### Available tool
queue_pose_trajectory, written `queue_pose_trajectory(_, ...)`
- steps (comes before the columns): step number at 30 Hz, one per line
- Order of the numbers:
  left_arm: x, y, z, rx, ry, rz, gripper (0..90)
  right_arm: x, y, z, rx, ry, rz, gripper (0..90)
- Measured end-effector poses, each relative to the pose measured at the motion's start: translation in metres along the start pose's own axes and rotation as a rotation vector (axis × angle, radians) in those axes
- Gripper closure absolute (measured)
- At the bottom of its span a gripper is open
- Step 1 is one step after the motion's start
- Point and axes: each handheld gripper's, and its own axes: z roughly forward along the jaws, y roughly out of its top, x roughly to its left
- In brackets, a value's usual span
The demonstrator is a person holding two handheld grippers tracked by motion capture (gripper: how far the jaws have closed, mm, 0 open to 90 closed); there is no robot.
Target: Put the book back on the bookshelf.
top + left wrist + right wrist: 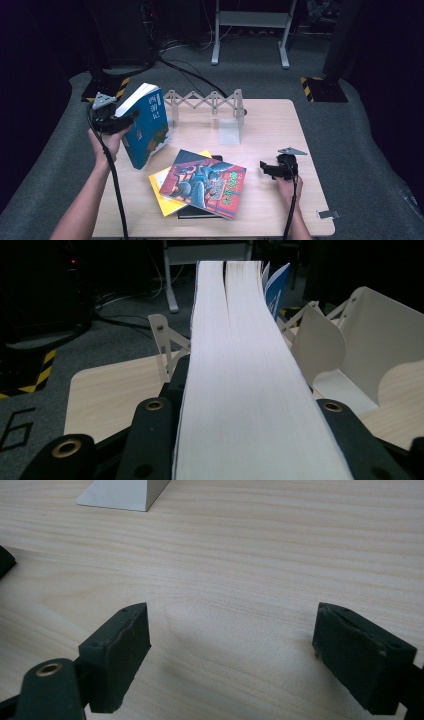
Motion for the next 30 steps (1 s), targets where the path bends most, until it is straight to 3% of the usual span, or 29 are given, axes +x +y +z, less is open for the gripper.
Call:
queue_pose_trajectory(15,-0.002,0.003,0.039,-0.032,0.079,-0.041,61.6,0.000,0.000,0.000,0.001,0.002,0.006,14.6)
queue_pose_trajectory(22,-0.002,-0.005,0.055,-0.042,0.111,-0.052,61.6,0.000,0.000,0.000,0.001,0.004,0.005,14.7)
queue_pose_trajectory(30,-0.001,-0.016,0.051,-0.053,0.106,-0.045,61.0,0.001,0.000,-0.001,0.004,0.002,0.009,14.7)
